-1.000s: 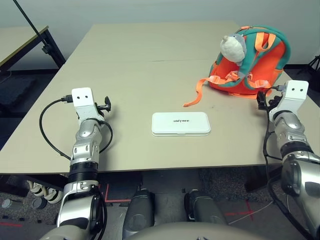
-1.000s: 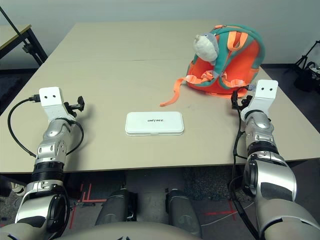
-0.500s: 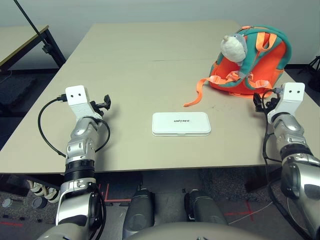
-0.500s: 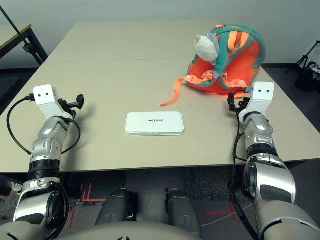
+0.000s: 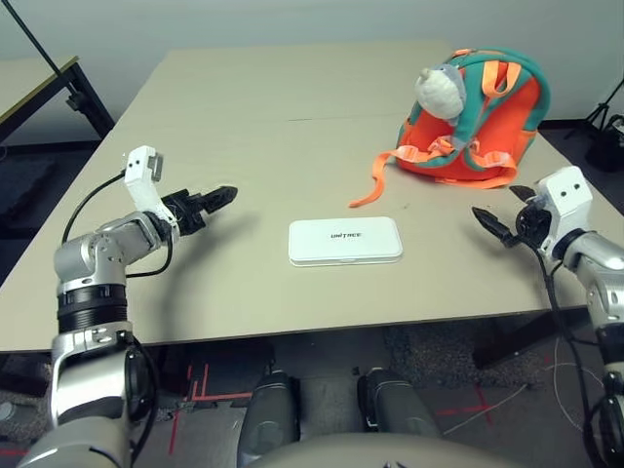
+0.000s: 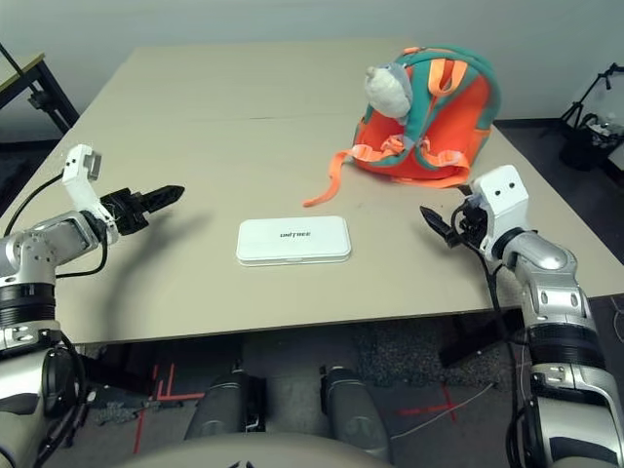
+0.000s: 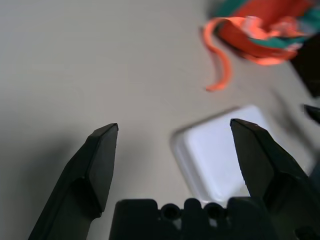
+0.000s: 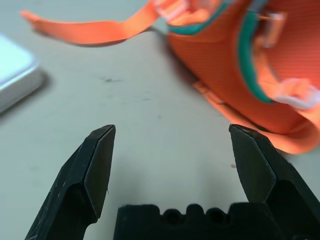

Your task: Put the pencil case into the backpack and zip it.

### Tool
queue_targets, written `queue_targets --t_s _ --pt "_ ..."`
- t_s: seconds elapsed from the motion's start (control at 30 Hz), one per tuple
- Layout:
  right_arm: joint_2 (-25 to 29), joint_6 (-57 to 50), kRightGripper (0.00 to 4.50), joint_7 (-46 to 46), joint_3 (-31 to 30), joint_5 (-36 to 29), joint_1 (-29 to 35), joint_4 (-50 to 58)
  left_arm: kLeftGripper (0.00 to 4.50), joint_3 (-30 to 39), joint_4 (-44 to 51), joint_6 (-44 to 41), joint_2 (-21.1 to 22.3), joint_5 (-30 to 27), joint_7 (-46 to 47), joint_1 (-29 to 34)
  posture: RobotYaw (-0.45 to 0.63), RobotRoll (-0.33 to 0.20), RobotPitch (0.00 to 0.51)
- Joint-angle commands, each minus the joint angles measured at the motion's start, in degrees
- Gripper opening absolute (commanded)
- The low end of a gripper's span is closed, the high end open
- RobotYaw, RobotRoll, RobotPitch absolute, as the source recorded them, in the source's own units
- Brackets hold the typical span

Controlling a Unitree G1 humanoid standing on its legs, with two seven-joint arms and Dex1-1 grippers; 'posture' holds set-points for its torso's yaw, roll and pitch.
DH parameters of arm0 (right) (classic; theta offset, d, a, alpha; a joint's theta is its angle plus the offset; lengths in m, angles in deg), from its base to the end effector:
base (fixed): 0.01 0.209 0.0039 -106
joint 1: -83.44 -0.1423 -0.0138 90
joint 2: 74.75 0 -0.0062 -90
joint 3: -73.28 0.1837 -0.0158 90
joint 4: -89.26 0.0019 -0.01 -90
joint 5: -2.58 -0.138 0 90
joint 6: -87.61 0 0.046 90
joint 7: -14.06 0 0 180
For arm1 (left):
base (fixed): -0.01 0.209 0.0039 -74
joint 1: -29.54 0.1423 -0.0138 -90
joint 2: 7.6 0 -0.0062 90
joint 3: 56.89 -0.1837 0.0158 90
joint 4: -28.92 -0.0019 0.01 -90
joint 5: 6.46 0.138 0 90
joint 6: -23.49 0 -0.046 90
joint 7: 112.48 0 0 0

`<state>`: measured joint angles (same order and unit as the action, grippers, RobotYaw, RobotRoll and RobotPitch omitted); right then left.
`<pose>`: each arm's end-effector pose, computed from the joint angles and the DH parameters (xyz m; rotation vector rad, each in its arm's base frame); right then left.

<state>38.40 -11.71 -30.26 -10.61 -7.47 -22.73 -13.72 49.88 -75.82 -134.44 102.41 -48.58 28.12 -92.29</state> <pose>0.2487 -0.2972 0.1238 -0.4076 0.2080 0.5415 0.2701 0.2828 0.1527 -0.5264 0.5451 -0.6341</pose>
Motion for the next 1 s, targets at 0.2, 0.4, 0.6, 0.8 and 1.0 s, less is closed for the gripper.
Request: queue_targets --t_s 0.2,0.4,0.6,0.8,1.0 --pt "1.0 -5.8 4.48 -5.9 -7.4 1.0 -0.4 9.3 4.50 -1.9 -2.1 -15.7 3.3 -10.0 -12.7 -5.5 -0.14 0.000 0.035" --pt "0.8 -5.4 4.48 -6.8 -8.9 1.6 -2.9 8.3 4.50 -8.4 -6.6 -19.0 4.6 -8.9 -18.0 -6.1 -0.14 0.000 0.033" --pt "0.0 -2.8 4.48 -6.8 -10.0 3.7 -5.4 4.3 4.50 -14.1 -15.4 -19.6 4.4 -6.5 -21.8 -8.3 -0.14 0.000 0.030" --pt "-0.5 -1.1 4.48 -6.7 -10.3 4.3 -6.8 1.4 4.50 -17.9 -22.3 -14.5 2.4 -2.6 -25.6 -10.3 -0.15 0.000 0.034" --pt "-1.4 0.6 4.48 -6.0 -10.8 6.1 -7.7 -0.7 4.50 -23.4 -29.8 -9.1 0.6 3.5 -29.7 -13.4 -0.17 0.000 0.039"
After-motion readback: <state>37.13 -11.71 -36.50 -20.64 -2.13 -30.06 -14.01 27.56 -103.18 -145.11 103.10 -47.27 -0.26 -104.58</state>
